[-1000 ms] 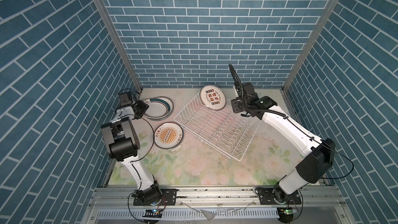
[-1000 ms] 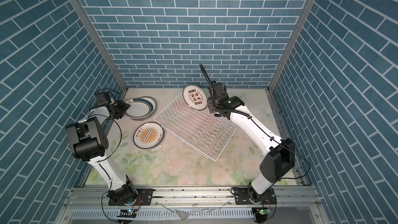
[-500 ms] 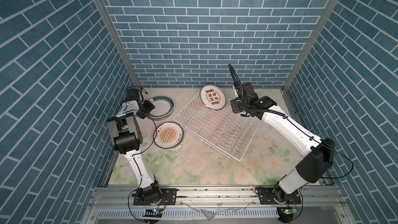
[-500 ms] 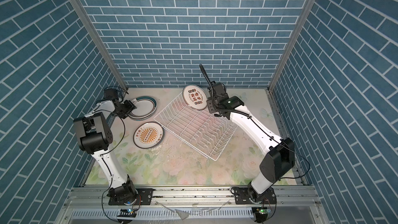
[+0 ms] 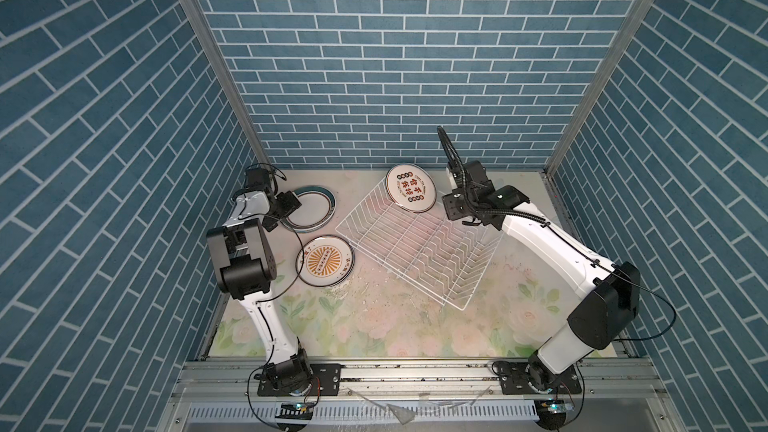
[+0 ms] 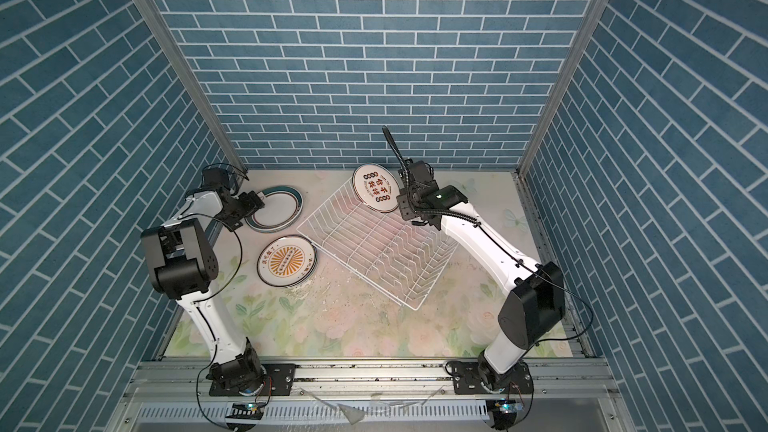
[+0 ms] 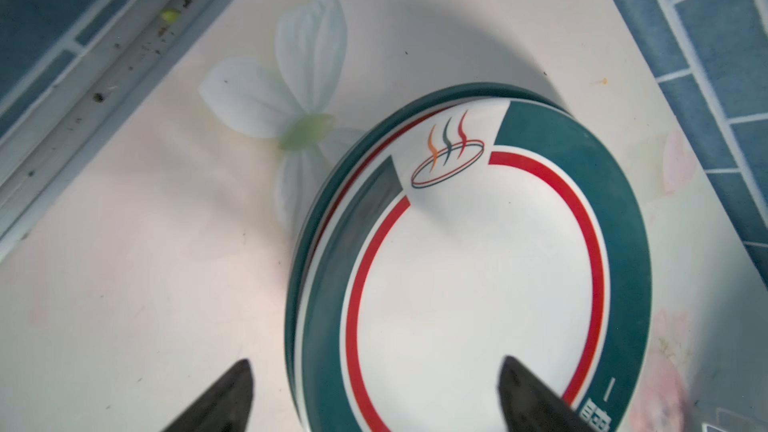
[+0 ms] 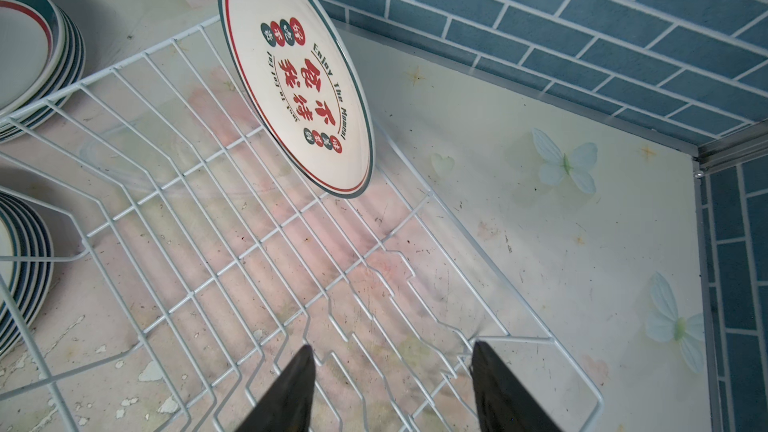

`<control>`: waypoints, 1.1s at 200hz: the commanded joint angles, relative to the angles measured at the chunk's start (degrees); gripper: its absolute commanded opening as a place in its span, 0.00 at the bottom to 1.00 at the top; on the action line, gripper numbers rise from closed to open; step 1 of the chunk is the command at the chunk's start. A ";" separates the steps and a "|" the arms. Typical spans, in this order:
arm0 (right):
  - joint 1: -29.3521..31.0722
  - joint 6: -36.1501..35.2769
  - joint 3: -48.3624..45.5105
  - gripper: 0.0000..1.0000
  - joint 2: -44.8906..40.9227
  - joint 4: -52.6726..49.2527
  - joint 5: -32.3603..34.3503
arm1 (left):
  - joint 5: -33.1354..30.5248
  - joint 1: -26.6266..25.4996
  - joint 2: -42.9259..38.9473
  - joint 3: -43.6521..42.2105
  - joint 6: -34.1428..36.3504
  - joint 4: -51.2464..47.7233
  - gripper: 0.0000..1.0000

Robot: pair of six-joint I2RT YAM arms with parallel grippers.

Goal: Unload the plates from the dish rack
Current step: 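Lower the green-rim plate flat onto the plate stack with left, then release the green-rim plate with left while right reaches for the last red-text plate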

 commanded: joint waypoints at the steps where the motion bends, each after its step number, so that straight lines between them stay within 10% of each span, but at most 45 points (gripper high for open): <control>1: -0.16 -2.36 -0.31 0.61 1.18 -0.23 -0.83 | -3.55 0.35 -3.62 -1.48 0.81 -1.37 0.99; 220: -6.73 -12.13 27.04 0.66 24.09 -2.93 -18.73 | 16.03 -1.13 -45.41 -42.68 -2.76 19.26 0.99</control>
